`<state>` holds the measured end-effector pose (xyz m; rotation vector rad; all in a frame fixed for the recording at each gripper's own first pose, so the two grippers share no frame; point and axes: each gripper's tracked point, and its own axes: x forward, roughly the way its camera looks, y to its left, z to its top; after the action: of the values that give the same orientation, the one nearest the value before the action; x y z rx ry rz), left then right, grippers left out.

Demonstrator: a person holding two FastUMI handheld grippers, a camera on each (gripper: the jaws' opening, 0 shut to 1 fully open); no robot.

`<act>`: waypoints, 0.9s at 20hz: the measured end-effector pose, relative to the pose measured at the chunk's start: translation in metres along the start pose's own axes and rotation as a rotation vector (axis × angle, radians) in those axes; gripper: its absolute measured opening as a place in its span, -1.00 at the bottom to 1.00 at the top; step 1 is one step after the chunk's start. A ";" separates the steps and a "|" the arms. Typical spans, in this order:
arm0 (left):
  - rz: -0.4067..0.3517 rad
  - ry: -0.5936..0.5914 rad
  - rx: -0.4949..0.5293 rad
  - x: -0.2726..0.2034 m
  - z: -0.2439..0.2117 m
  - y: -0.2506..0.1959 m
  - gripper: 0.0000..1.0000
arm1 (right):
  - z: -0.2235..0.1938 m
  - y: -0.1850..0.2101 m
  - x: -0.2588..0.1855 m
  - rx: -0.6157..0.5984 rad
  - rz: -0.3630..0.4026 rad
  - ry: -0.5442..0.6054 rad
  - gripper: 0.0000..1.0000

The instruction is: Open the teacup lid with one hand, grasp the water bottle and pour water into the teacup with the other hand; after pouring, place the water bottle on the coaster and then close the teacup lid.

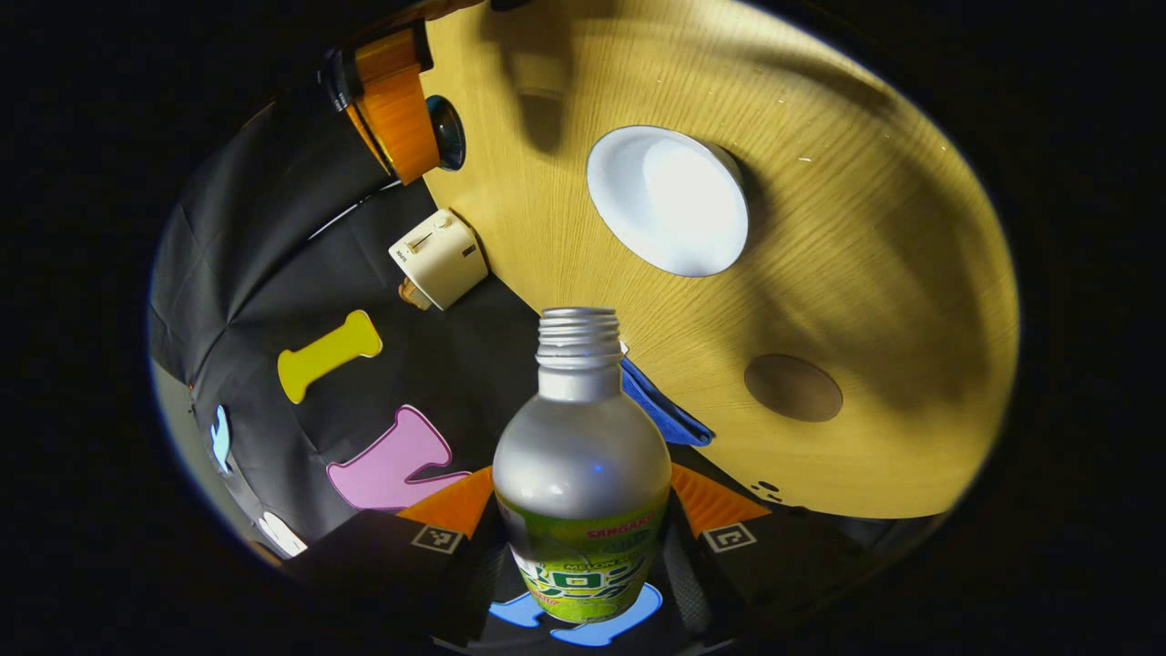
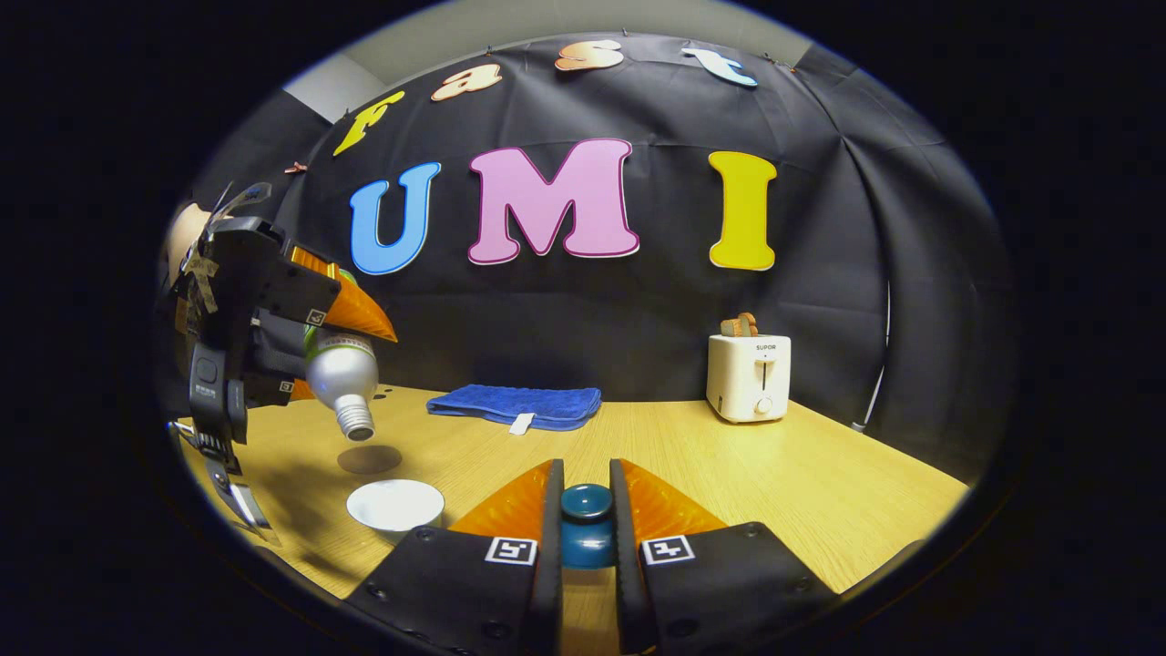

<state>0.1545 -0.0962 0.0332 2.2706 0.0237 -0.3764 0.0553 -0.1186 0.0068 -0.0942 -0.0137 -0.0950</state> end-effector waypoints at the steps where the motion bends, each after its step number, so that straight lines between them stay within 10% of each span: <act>1: 0.020 -0.002 -0.042 -0.001 -0.001 0.002 0.60 | 0.000 0.000 0.000 0.000 0.000 0.000 -0.46; 11: 0.341 -0.028 -1.100 -0.040 -0.035 0.024 0.59 | 0.000 0.000 0.000 0.001 0.000 0.001 -0.46; 18: 0.365 -0.158 -1.896 0.006 -0.059 0.005 0.58 | 0.000 -0.002 0.000 0.000 -0.010 0.002 -0.46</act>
<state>0.1767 -0.0567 0.0716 0.3474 -0.0837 -0.1495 0.0556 -0.1206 0.0065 -0.0942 -0.0121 -0.1050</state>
